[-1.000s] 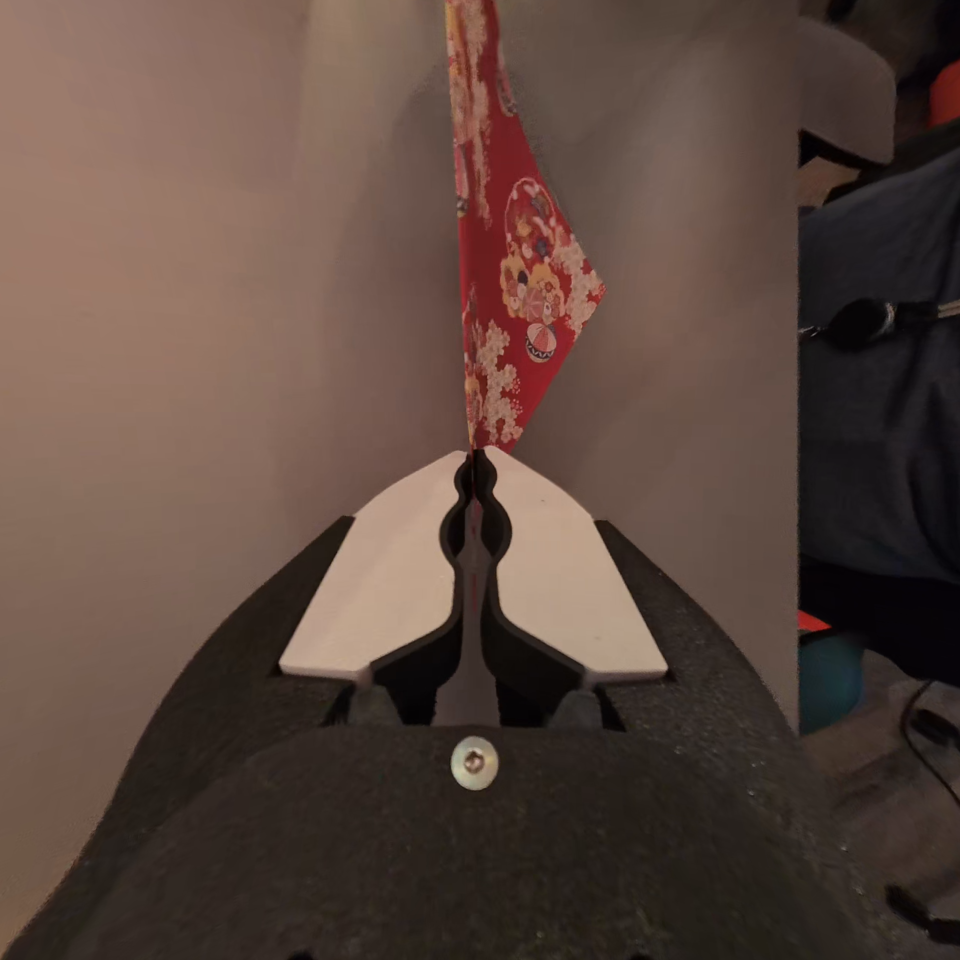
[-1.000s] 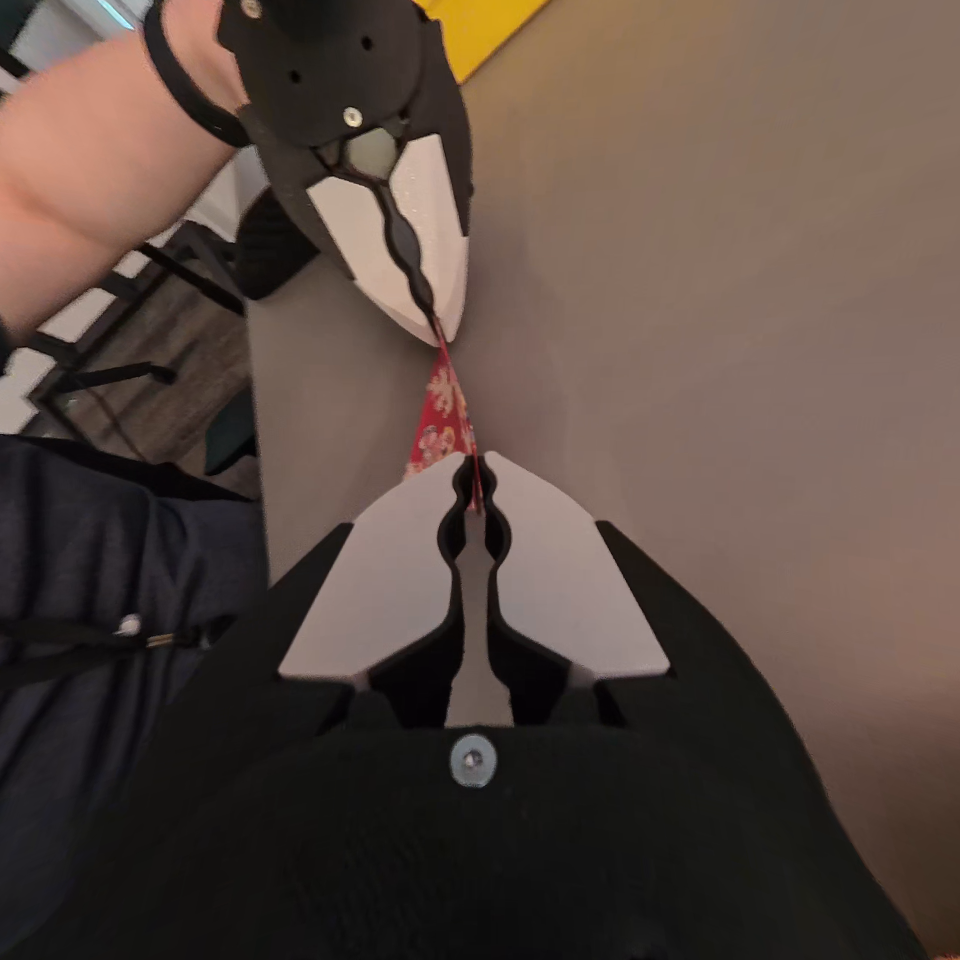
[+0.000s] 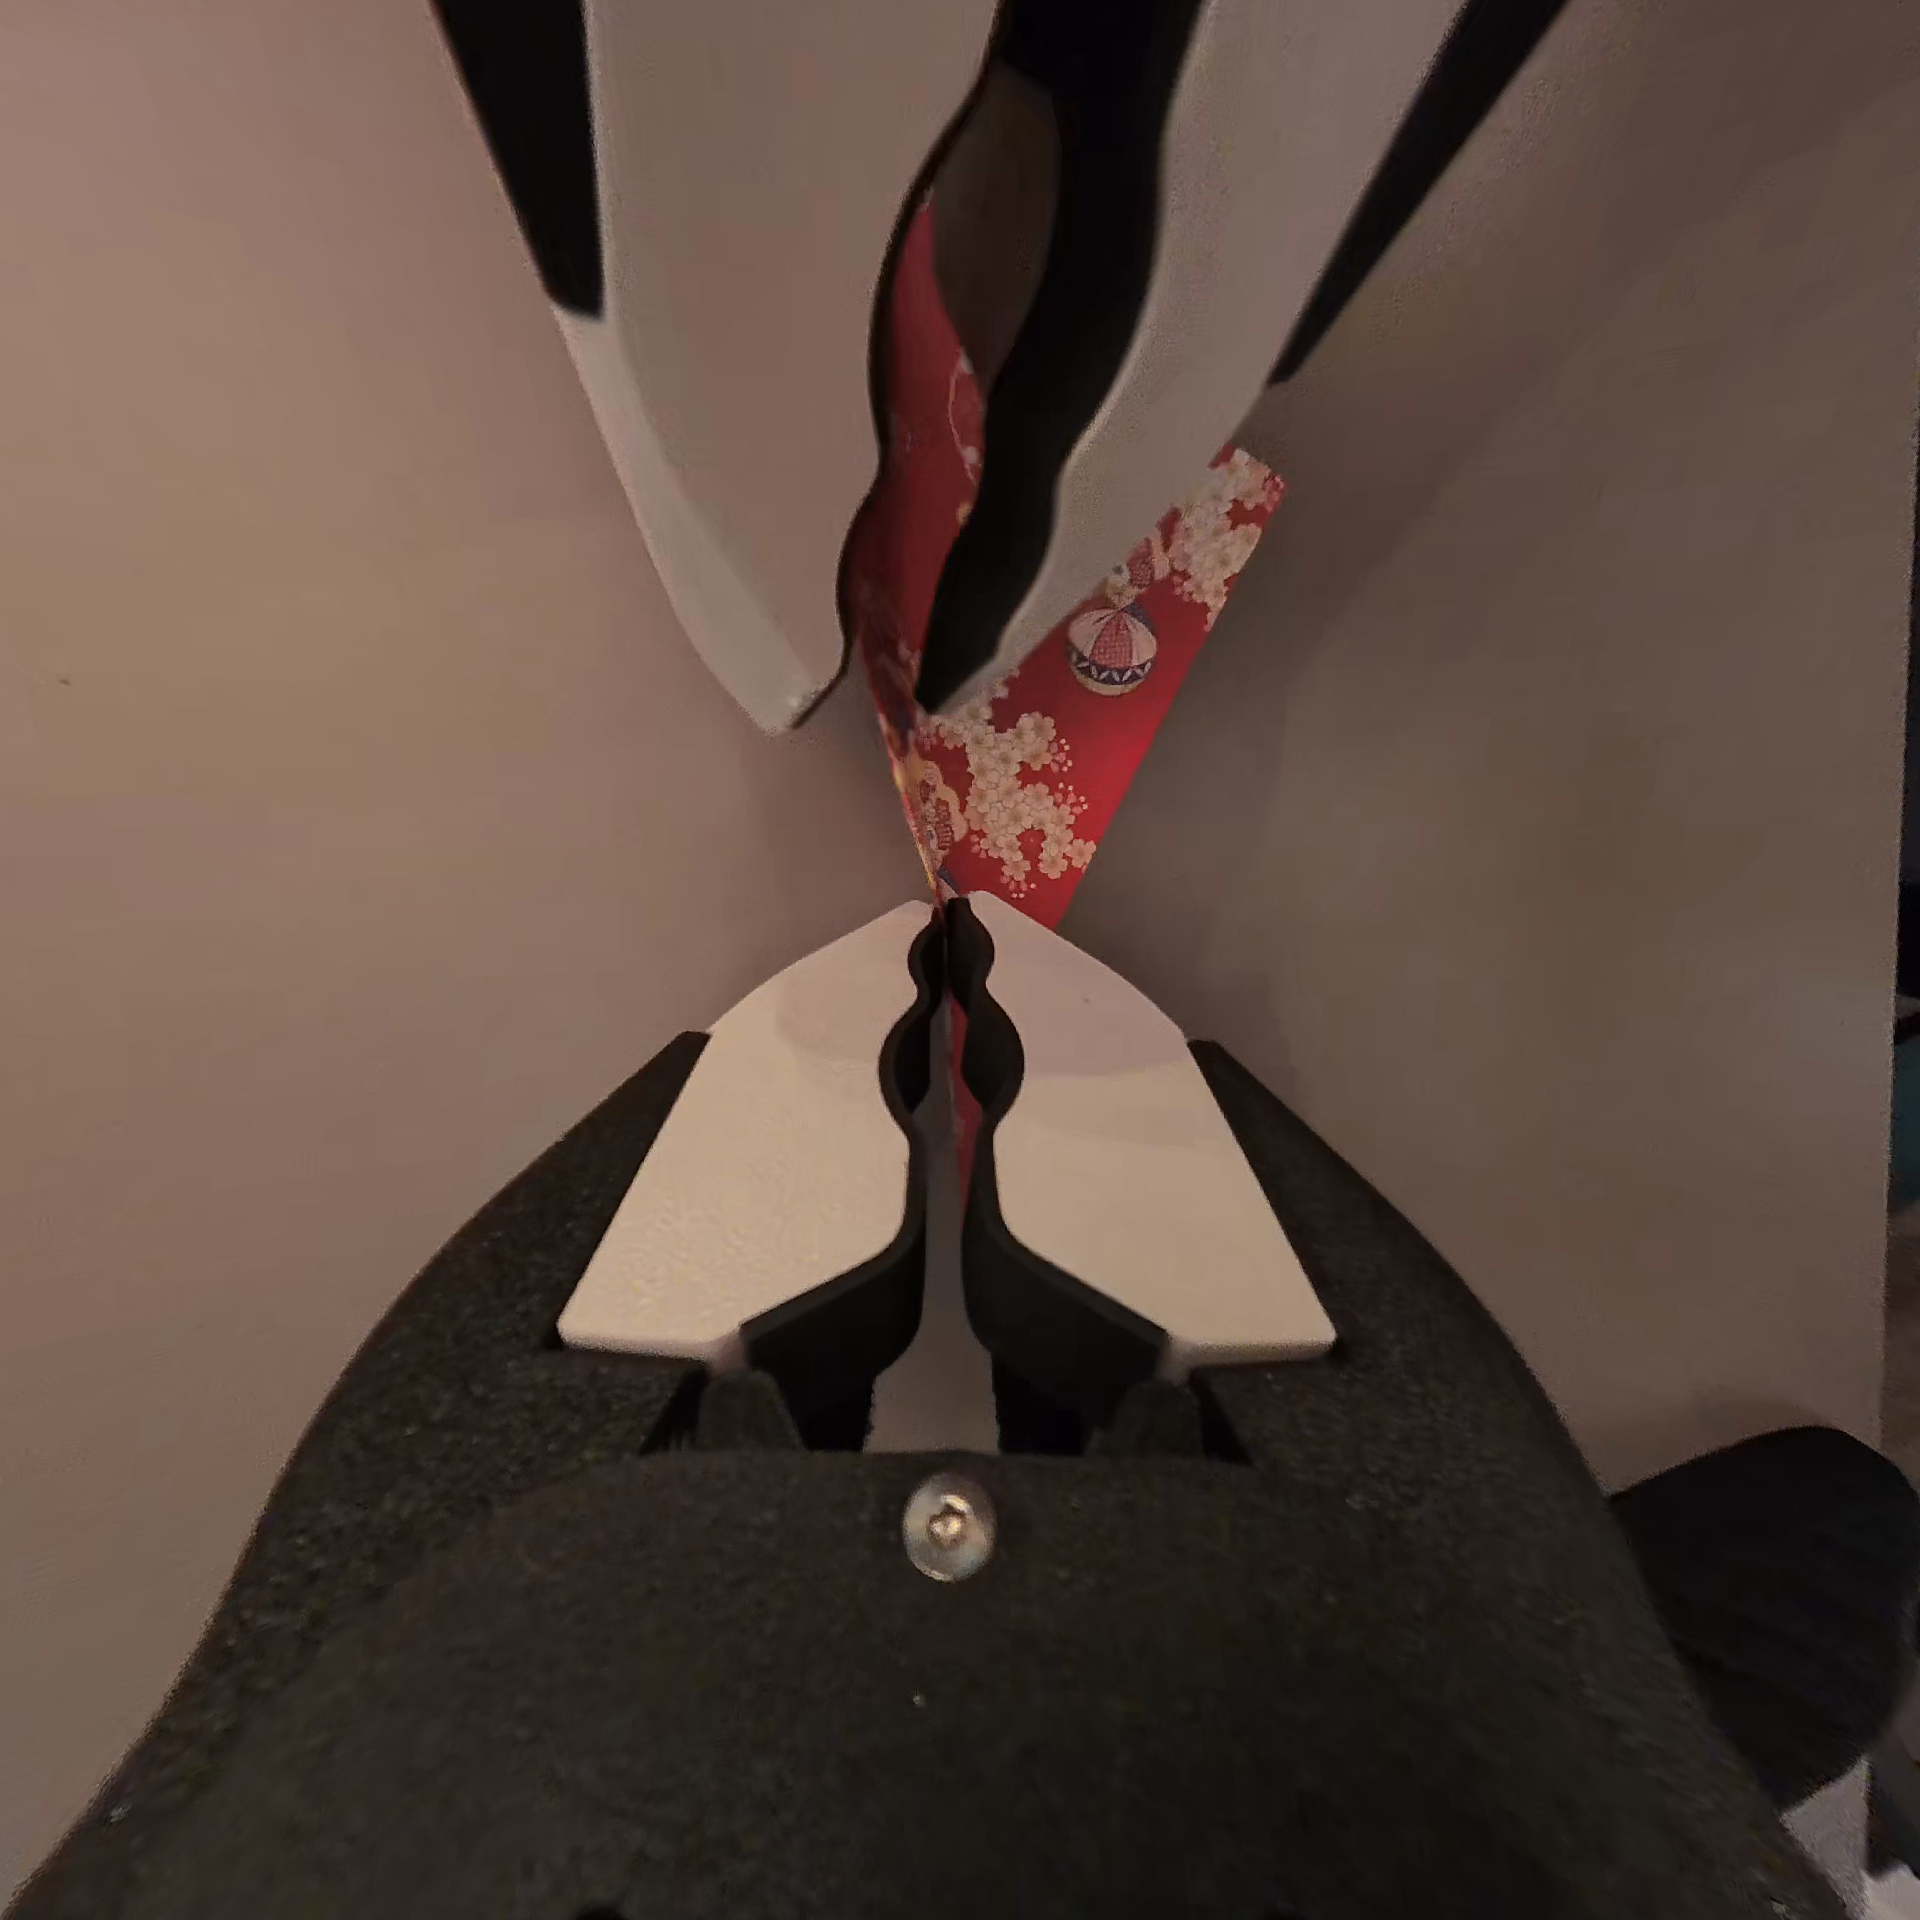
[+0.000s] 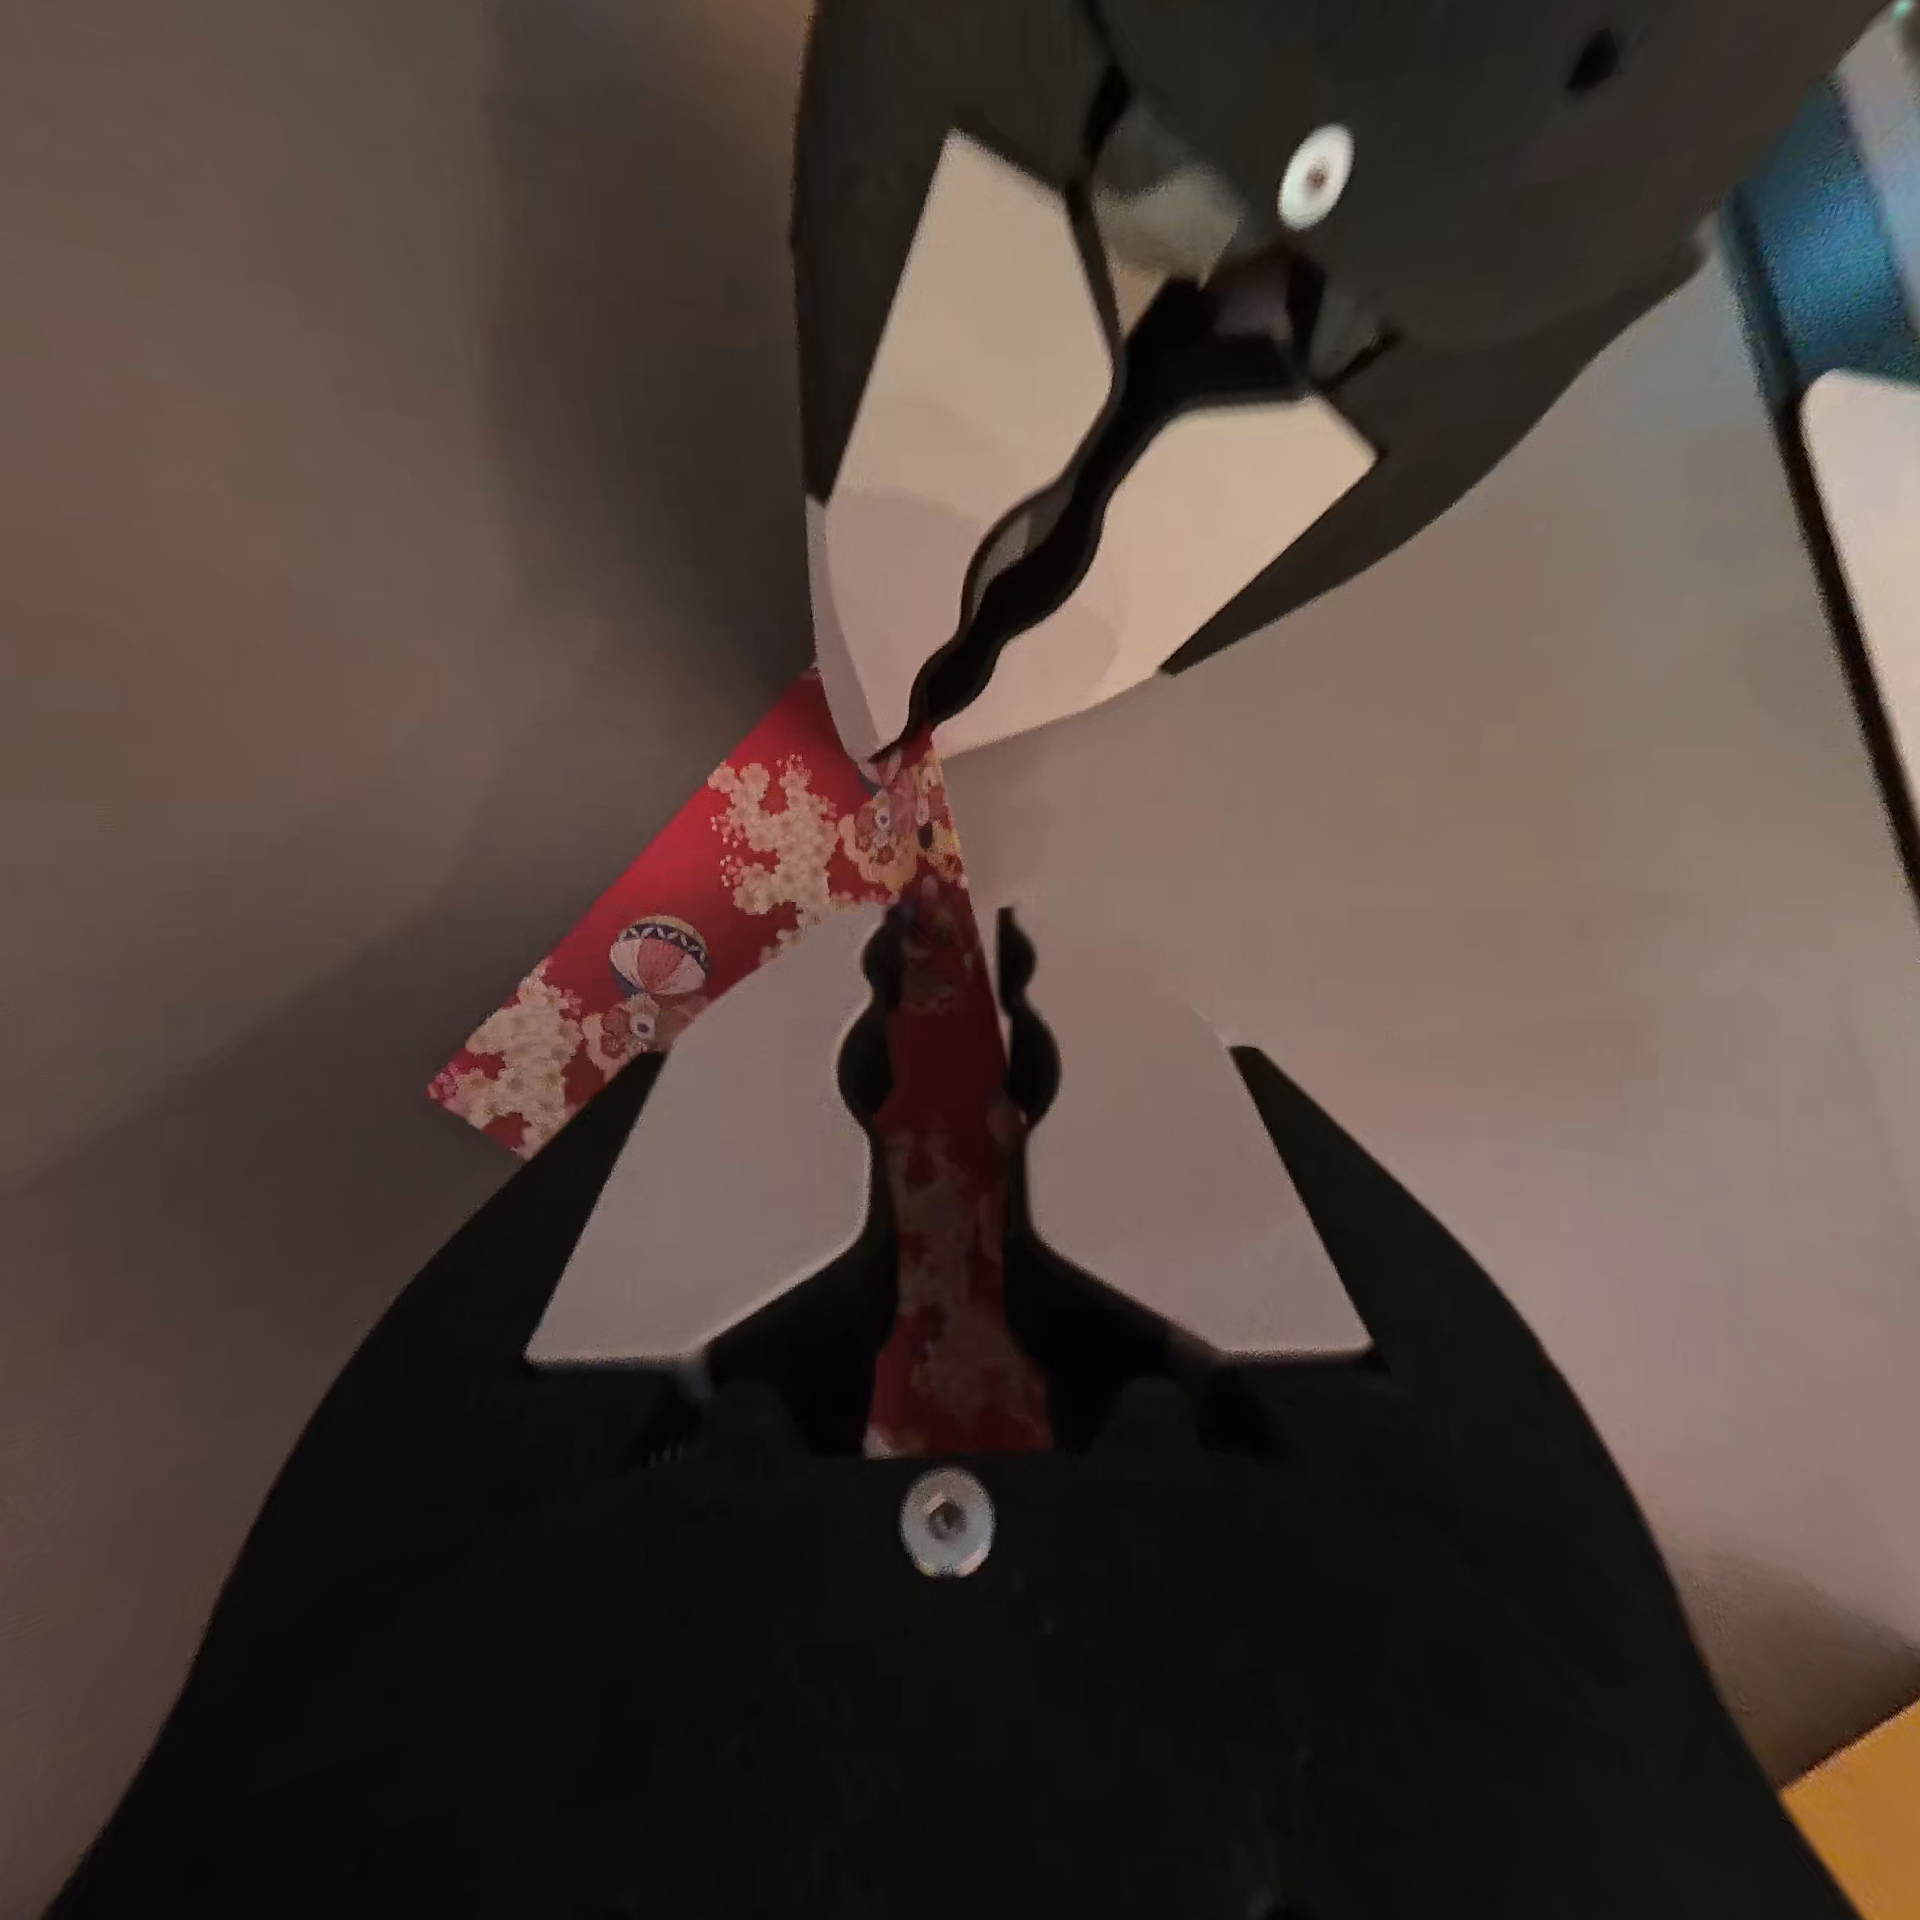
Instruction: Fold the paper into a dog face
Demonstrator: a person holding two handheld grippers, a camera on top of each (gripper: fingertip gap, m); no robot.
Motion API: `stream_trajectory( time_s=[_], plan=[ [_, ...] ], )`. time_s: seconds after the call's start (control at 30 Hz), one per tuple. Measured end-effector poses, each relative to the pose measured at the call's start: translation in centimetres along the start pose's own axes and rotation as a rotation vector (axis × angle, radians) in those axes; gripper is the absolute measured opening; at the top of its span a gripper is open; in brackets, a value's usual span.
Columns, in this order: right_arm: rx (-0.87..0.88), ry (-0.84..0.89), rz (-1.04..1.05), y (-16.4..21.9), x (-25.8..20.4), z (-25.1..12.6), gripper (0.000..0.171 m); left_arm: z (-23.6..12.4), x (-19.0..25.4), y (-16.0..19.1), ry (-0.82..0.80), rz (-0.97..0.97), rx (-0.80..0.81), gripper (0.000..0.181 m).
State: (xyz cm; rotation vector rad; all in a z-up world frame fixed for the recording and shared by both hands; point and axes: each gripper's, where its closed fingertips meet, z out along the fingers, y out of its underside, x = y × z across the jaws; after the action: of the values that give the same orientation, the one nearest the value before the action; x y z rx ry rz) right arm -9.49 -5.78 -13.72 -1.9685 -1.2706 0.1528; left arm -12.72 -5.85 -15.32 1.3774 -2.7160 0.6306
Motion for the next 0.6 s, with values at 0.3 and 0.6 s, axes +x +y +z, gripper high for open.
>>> stream_trajectory(
  time_s=[0.3, 0.6],
  plan=[
    [0.01, 0.026, 0.123, 1.2, 0.7, -0.4, 0.001, -1.2, -1.4, 0.9, -0.189, -0.069, 0.09, 0.018],
    [0.082, -0.02, 0.293, 0.5, 1.0, -1.3, 0.02, -1.0, -2.6, 0.0, -0.326, -0.023, 0.129, 0.0]
  ],
)
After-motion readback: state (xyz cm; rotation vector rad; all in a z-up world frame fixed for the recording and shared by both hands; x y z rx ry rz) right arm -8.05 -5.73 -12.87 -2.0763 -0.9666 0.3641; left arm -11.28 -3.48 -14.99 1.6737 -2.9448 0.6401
